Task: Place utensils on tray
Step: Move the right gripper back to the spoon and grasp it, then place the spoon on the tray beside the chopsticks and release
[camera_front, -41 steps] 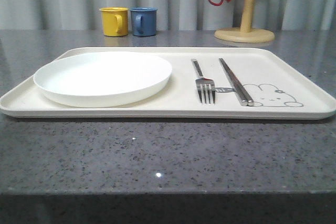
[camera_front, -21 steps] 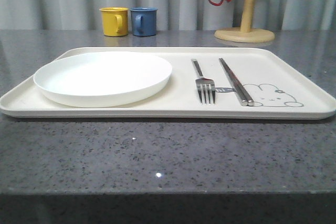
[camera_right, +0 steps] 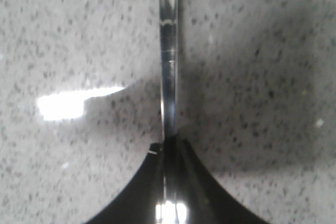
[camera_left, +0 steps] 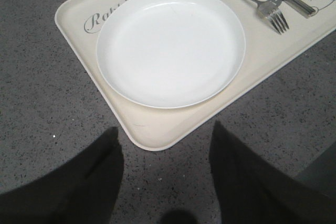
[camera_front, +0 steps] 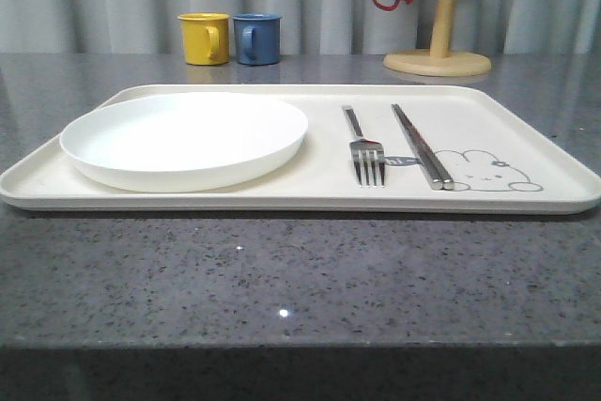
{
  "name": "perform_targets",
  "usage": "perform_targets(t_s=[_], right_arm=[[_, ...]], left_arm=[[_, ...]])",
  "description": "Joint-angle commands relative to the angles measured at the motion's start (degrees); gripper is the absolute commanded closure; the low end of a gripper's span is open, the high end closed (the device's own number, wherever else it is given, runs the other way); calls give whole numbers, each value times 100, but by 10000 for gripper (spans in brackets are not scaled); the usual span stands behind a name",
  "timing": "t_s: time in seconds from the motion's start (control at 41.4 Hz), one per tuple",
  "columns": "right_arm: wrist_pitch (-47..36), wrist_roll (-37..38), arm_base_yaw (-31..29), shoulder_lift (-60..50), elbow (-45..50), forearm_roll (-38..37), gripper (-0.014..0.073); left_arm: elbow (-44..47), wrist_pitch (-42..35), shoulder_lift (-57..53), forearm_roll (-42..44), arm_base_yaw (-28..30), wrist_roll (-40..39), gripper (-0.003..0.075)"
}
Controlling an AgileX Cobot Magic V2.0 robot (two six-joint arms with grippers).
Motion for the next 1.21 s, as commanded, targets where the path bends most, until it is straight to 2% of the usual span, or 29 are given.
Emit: perform_targets(t_s=[0.0,0.314,0.459,0.58,0.943,1.185], right_arm=[[146,-68,91,-453,-180,136,652],[180,-68,1101,-1140,-180,673,652],[130,-62,1512,-1121,-170,1229,652],[-68,85,1809,-1060,-170,1310,652],[-328,1038,2189,-557,-162,1301,650],[-376,1148,2189,-482,-162,1109,650]], left_arm=[[-158,-395,-22,-19,-44,-39,351],[-158,-395,-22,-19,-44,-39,351],[-158,-395,-22,-19,-44,-39,351],[-158,-395,-22,-19,-44,-39,351],[-158,-395,-22,-19,-44,-39,351],[-158,-395,-22,-19,-44,-39,351]])
